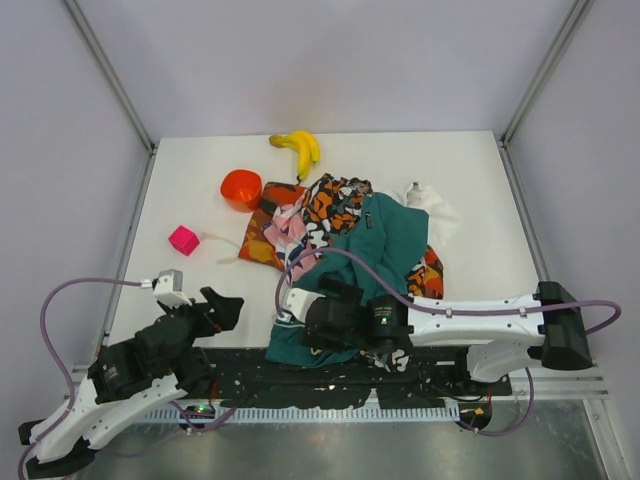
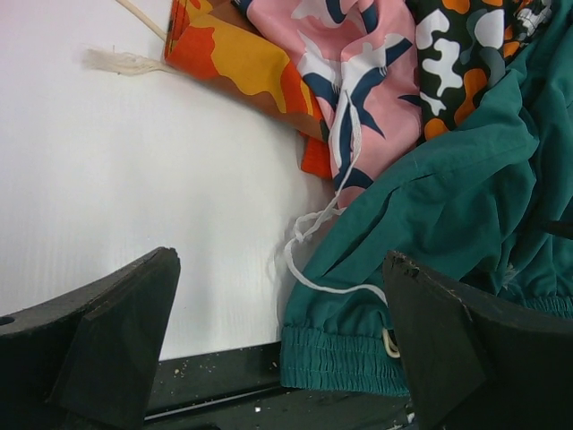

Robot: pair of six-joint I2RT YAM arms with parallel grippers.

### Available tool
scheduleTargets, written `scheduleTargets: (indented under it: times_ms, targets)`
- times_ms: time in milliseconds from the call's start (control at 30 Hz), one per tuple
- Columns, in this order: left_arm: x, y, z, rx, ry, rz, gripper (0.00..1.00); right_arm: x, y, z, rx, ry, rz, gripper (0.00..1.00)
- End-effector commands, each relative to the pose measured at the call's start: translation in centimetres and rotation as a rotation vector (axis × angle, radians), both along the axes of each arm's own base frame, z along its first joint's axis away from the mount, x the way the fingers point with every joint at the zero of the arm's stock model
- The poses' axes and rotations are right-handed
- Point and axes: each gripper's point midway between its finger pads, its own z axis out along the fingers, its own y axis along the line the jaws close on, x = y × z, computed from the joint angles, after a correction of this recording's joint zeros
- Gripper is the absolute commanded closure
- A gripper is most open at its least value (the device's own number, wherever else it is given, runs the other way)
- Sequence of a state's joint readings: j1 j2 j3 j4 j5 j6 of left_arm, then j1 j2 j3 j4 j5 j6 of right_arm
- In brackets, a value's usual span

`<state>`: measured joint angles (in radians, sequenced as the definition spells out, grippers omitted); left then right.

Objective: Pick out a specific cloth from the pile

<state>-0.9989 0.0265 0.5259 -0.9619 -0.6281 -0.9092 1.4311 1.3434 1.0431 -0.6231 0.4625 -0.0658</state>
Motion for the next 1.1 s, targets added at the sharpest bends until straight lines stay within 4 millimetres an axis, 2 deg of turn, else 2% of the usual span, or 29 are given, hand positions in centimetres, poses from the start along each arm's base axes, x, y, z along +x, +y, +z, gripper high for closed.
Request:
scheduleTargets:
  times_ms: [0,100,133,167,200,233,367,433,533,567,600,633,667,700,767,800,833,867,900,933,967,1000,1033,1067]
  targets:
    - [0.3,-0.1,0.8,-0.029,-0.025,0.01,0.0,2.4,2.9,3.4,0.01,-0.15,0.057,0.05]
    - [0.2,-0.1,0.8,-0.024,-0.019,0.008,0.0,3.6,4.1,2.3,-0.106,-0.224,0.145,0.05]
    - [0.3,-0.2,0.7,-0.023,-0.017,0.007,0.01,4.4,4.4,1.2,-0.158,-0.234,0.165,0.05]
    - [0.3,-0.2,0.5,-0.016,-0.011,0.009,0.0,5.1,4.5,1.3,-0.2,-0.266,0.202,0.05]
    - [0.3,-0.2,0.5,-0.012,-0.009,0.009,0.0,6.0,4.6,0.4,-0.241,-0.262,0.208,0.05]
    - [0.3,-0.3,0.3,-0.006,-0.004,0.006,0.0,6.7,5.1,1.0,-0.264,-0.286,0.251,0.05]
    - [0.2,0.4,0.1,-0.006,0.019,0.044,0.0,8.7,6.3,-0.9,-0.322,-0.237,0.408,0.05]
    - [0.0,0.6,-0.3,-0.005,0.041,0.056,0.0,10.1,6.2,-2.6,-0.373,-0.214,0.436,0.05]
    - [0.1,0.5,-0.5,-0.011,0.038,0.06,0.0,12.3,6.5,-3.7,-0.373,-0.164,0.464,0.05]
    - [0.1,0.6,-0.5,-0.017,0.04,0.064,0.0,12.3,6.6,-5.4,-0.378,-0.111,0.49,0.05]
    - [0.1,0.5,-0.6,-0.017,0.042,0.063,0.0,13.1,6.5,-5.7,-0.376,-0.088,0.473,0.05]
    - [0.1,0.5,-0.7,-0.015,0.043,0.063,0.0,13.0,6.2,-8.0,-0.415,-0.033,0.482,0.05]
    - [0.1,0.5,-0.6,-0.016,0.042,0.061,0.0,13.4,5.8,-8.6,-0.436,-0.008,0.46,0.05]
    - [0.1,0.6,-0.6,-0.015,0.043,0.063,0.0,13.8,5.0,-10.8,-0.5,0.014,0.44,0.05]
    - [0.1,0.6,-0.5,-0.016,0.043,0.064,0.0,14.1,3.7,-13.6,-0.586,0.053,0.426,0.05]
    - [0.0,0.6,-0.6,-0.013,0.045,0.062,0.0,14.0,3.2,-14.2,-0.622,0.081,0.428,0.04]
    - [0.0,0.6,-0.4,-0.014,0.042,0.063,0.0,14.0,2.5,-15.6,-0.657,0.113,0.422,0.01]
    - [0.1,0.7,-0.3,-0.018,0.038,0.063,0.0,14.0,2.3,-15.5,-0.674,0.137,0.416,0.08]
    - [0.0,0.7,-0.2,-0.019,0.037,0.065,0.0,13.8,1.5,-16.3,-0.708,0.178,0.415,0.15]
    - [0.1,0.8,-0.3,-0.017,0.037,0.066,0.0,14.1,1.9,-16.1,-0.698,0.179,0.407,0.33]
    - [0.1,0.8,-0.2,-0.021,0.033,0.067,0.0,13.9,1.8,-16.6,-0.702,0.204,0.411,0.4]
    - [0.0,0.8,-0.2,-0.022,0.032,0.065,0.0,13.9,2.1,-16.5,-0.692,0.21,0.415,0.54]
    - [0.0,0.8,-0.2,-0.024,0.032,0.066,0.0,13.8,2.2,-16.6,-0.689,0.222,0.422,0.59]
    - [-0.1,0.8,-0.1,-0.029,0.031,0.063,0.0,13.7,2.1,-16.6,-0.693,0.224,0.426,0.71]
